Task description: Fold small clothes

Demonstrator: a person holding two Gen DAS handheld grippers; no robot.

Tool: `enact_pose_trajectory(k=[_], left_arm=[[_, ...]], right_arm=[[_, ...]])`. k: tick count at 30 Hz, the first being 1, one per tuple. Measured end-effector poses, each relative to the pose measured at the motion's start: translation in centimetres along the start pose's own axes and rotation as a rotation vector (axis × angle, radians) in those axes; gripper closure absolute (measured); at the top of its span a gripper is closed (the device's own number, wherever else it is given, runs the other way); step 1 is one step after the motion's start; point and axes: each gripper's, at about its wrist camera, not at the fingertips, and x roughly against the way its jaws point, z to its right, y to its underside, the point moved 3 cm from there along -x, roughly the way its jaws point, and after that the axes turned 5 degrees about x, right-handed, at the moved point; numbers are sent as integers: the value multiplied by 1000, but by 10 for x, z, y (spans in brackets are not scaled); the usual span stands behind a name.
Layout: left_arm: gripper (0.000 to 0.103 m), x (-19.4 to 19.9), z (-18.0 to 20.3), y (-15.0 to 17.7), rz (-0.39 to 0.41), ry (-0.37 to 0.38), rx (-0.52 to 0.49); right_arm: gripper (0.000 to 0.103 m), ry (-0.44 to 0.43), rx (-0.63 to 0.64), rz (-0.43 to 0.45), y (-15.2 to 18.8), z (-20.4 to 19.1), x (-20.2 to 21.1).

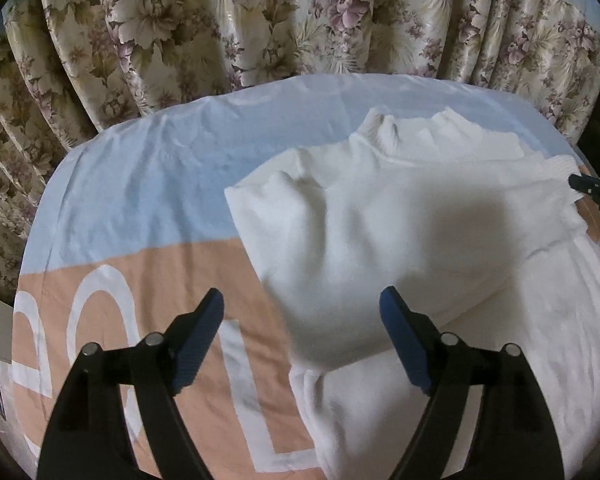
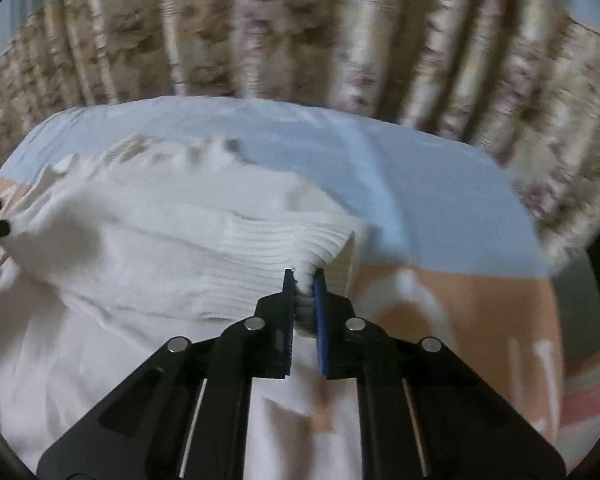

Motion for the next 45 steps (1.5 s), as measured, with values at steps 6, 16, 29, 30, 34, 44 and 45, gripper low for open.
enact_pose_trajectory(k=[6, 16, 29, 30, 34, 44, 45], left_arm=[[32, -11, -2, -4, -25, 59, 59], [84, -14, -16, 8, -64, 112, 123], [31, 8, -25, -11, 10, 54, 60], [31, 4, -21, -24, 2, 66, 51], [88, -36, -2, -51, -90, 61, -34], [98, -63, -3, -54, -118, 25, -38], [99, -60, -4, -53, -97, 5, -31]], right_arm=[[93, 1, -19, -68, 24, 17, -7], [93, -65, 32, -19, 9, -10, 6], [91, -75, 6, -69, 12, -6, -5], [91, -77, 6, -69, 11, -6, -5], [91, -60, 34, -82, 9, -11, -10], [92, -95, -17, -95, 13, -3, -17], [93, -98, -22, -87, 13, -3, -17]])
